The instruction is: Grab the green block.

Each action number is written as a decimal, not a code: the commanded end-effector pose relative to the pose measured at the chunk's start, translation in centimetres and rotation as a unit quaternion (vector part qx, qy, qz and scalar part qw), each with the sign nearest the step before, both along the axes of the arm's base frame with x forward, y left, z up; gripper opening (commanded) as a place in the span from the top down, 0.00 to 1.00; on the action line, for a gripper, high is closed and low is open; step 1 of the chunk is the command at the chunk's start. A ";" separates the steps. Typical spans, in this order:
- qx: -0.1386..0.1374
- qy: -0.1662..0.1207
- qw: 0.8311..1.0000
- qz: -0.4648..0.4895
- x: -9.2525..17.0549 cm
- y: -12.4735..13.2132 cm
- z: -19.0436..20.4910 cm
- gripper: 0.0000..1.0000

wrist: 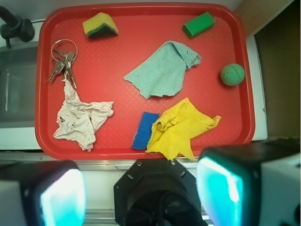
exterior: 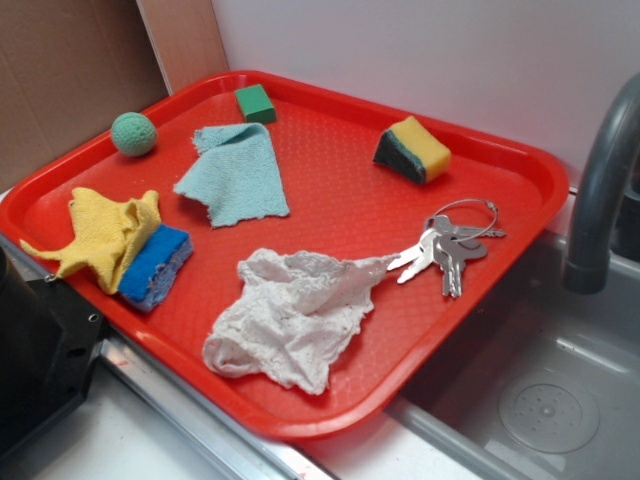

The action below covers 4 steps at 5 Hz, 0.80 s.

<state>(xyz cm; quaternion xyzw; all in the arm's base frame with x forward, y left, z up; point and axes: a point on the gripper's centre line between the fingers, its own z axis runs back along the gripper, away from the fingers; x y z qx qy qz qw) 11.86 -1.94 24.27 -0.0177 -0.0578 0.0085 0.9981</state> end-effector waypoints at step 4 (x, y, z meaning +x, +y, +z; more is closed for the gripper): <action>0.002 -0.098 0.961 0.260 10.4 6.1 -8.3 0.00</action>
